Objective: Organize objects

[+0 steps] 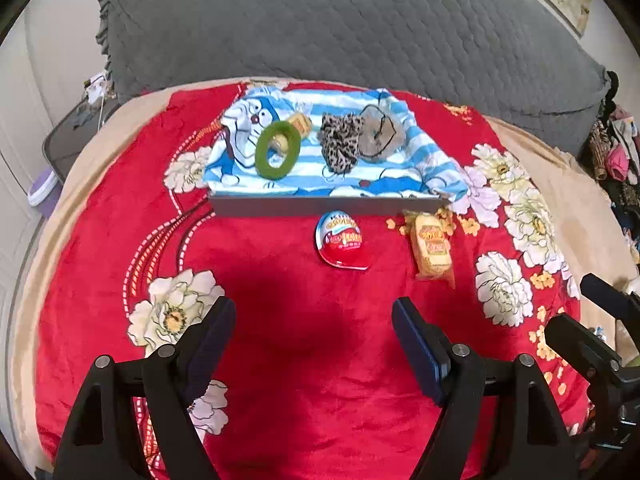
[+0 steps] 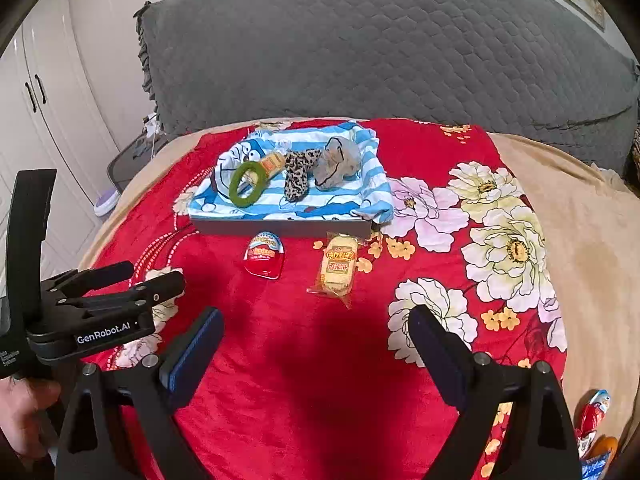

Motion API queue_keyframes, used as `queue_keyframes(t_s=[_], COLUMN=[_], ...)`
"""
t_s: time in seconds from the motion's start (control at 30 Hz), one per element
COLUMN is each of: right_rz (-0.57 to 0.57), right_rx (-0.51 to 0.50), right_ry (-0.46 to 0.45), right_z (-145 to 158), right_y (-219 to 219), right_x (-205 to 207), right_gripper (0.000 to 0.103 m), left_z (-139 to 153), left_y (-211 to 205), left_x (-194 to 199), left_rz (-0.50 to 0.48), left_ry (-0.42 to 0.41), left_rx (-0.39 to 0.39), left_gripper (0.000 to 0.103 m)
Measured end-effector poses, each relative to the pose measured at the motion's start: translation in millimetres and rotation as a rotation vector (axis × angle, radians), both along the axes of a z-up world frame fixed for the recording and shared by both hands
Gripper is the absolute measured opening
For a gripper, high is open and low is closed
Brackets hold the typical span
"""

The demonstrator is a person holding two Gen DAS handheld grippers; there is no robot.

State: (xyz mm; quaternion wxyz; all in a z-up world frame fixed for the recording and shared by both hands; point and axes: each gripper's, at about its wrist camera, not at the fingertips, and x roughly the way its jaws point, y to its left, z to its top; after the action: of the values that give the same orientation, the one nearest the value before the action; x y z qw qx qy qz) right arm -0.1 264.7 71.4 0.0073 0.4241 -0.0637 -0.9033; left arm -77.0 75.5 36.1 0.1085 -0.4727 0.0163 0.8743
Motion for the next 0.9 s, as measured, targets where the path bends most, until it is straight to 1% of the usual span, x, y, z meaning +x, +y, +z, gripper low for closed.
queue_keyframes(t_s=[0.23,0.4,0.67,0.9], right_rz=[-0.012,-0.018,-0.034,-0.031], right_rx=[0.029,0.064,0.04,0.055], right_ry=[-0.029,-0.057,-0.097,-0.119], right_z=[-24.5,-41.9,-62.3,-77.2], right_y=[0.4,0.2,10.7,11.4], right_x=[-15.4,-29.4,-49.8,-73.3], right_gripper=[0.093,0.093,0.093,0.093], left_z=[-15.7,-27.0,-44.7,-60.9], left_y=[11.8,15.9,26.7,36.4], left_x=[-15.0,-31.9,-53.5,-71.9], left_rz=[-0.017,-0.006,-0.014,-0.024], left_ry=[-0.018,-0.037,-0.057,-0.075], left_rx=[-0.012,-0.007,-0.002,-0.016], left_gripper=[0.081,0.081,0.081,0.081])
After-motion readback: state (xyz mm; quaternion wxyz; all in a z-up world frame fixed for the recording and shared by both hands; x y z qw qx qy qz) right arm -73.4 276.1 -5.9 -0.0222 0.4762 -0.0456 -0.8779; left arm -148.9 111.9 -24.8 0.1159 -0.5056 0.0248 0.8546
